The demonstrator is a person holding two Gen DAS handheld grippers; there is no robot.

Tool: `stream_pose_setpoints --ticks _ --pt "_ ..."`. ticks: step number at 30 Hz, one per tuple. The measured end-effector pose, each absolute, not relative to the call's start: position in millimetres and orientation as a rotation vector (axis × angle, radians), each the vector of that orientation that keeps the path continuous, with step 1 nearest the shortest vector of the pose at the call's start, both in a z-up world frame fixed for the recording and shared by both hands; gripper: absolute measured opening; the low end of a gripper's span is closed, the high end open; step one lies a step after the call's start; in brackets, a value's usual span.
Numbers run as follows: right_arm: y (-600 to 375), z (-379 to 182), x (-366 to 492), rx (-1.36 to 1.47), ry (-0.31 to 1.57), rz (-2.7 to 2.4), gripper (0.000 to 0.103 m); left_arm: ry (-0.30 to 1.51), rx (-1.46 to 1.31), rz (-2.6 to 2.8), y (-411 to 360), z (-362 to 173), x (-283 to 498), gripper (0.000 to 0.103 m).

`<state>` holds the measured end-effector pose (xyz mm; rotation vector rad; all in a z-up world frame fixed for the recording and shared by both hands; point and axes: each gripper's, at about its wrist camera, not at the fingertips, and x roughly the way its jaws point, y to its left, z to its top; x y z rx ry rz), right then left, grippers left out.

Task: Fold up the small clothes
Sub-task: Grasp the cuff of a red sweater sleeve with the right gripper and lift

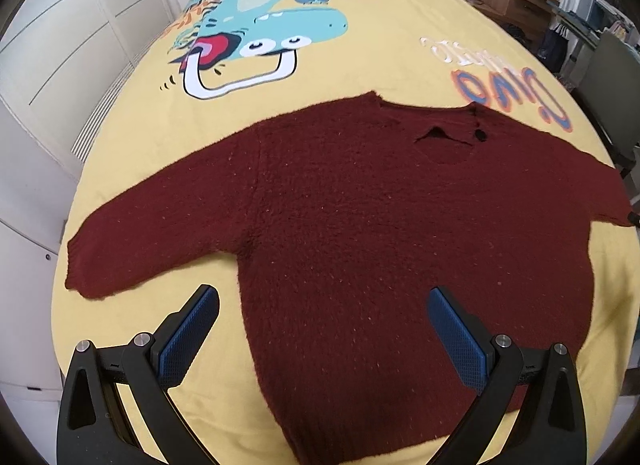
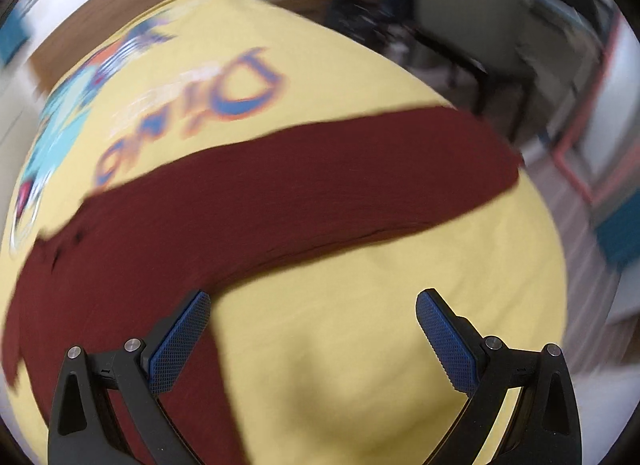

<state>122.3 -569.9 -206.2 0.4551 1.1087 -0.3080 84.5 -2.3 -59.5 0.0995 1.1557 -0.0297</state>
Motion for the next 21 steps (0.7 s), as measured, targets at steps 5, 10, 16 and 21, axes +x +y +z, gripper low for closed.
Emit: stream_pose_setpoints --ticks 5,10,16,21 --pt "-634.2 -247.5 135.1 0.644 1.12 -0.416 0.102 1.227 0.089 -0.017 2.9 -87.4 96.9 0.102" --pt "-677.5 -265.3 145.6 0.731 1.08 -0.484 0.095 1.268 0.089 -0.001 11.7 -104.1 99.3 0.102" --pt "-706.8 -286.4 150.7 0.879 1.09 -0.52 0.079 1.304 0.066 0.003 18.3 -117.2 100.0 0.102" --pt "-713.2 -279.1 164.2 0.829 1.125 -0.503 0.016 1.318 0.061 0.004 22.0 -124.0 98.3 0.102"
